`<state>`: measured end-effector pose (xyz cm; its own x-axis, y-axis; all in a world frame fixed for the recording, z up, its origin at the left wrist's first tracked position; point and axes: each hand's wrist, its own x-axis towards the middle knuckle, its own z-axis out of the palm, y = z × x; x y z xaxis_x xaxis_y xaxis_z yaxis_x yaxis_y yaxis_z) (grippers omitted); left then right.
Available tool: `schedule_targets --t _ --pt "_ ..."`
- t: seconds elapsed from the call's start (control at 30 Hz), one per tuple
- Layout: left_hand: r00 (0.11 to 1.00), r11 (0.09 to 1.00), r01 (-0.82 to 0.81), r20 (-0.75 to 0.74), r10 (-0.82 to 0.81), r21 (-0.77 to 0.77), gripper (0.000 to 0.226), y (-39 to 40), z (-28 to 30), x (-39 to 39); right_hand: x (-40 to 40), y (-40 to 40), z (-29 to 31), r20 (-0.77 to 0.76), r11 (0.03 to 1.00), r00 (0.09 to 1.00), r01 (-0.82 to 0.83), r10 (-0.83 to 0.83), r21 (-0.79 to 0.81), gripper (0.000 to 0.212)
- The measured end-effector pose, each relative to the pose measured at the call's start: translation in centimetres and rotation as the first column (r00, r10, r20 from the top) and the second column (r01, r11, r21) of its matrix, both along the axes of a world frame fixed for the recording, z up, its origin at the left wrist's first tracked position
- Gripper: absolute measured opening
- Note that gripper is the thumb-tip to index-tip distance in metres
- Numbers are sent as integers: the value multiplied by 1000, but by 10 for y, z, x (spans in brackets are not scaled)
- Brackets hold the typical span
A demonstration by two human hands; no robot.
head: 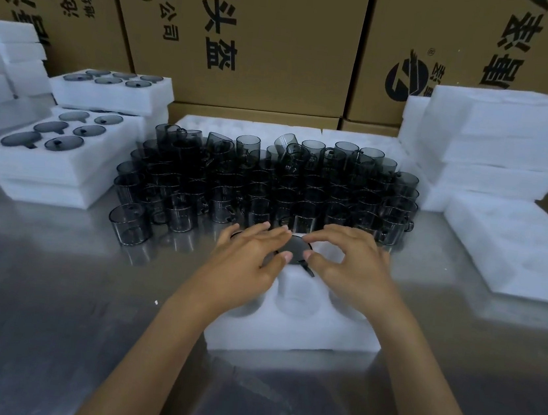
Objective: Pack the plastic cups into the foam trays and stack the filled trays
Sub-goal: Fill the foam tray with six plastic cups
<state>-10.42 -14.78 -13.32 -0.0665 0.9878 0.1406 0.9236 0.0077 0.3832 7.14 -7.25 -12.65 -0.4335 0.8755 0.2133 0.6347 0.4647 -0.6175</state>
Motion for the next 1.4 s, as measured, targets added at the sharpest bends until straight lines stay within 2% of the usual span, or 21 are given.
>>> schedule_targets --t 0.13,0.37,0.53,0.63,0.73,0.83,0.9,1.0,1.1,1.23,1.33,1.4 --pt "1000 1000 14 14 -14 -6 49 0 0 -1 2 -1 1 0 999 999 -40 40 -18 21" --pt "992 997 75 97 -77 30 49 1 -1 -11 2 -4 4 -10 998 1000 3 -3 -62 13" --pt "987 993 122 110 -122 4 55 1 0 -13 1 -5 3 -65 998 998 -8 4 -57 21" --pt "970 981 183 173 -168 -73 55 0 4 -21 3 -5 3 -99 997 995 -26 18 -76 22" --pt "957 972 174 258 -130 -155 56 -1 10 -27 4 -5 3 -127 997 992 -31 22 -68 20" --pt "883 976 201 448 -143 -85 52 -5 15 -27 2 -5 4 -133 997 991 -30 20 -73 22" --pt "843 993 93 525 -118 75 46 -2 16 -32 2 -5 4 -131 996 991 -30 20 -80 22" --pt "837 941 -235 544 68 243 44 14 9 -46 3 -5 5 -132 995 991 -33 20 -96 19" --pt "878 938 -272 455 150 216 46 31 -3 -54 3 -5 5 -131 995 991 -32 20 -96 21" --pt "879 929 -309 435 196 204 38 44 -6 -62 4 -4 4 -143 994 989 -42 27 -104 21" --pt "847 958 -280 485 220 56 41 46 -6 -63 4 -4 3 -134 994 991 -38 24 -105 19" --pt "829 960 -280 512 226 30 38 43 -6 -61 4 -3 3 -134 994 991 -37 23 -103 18"
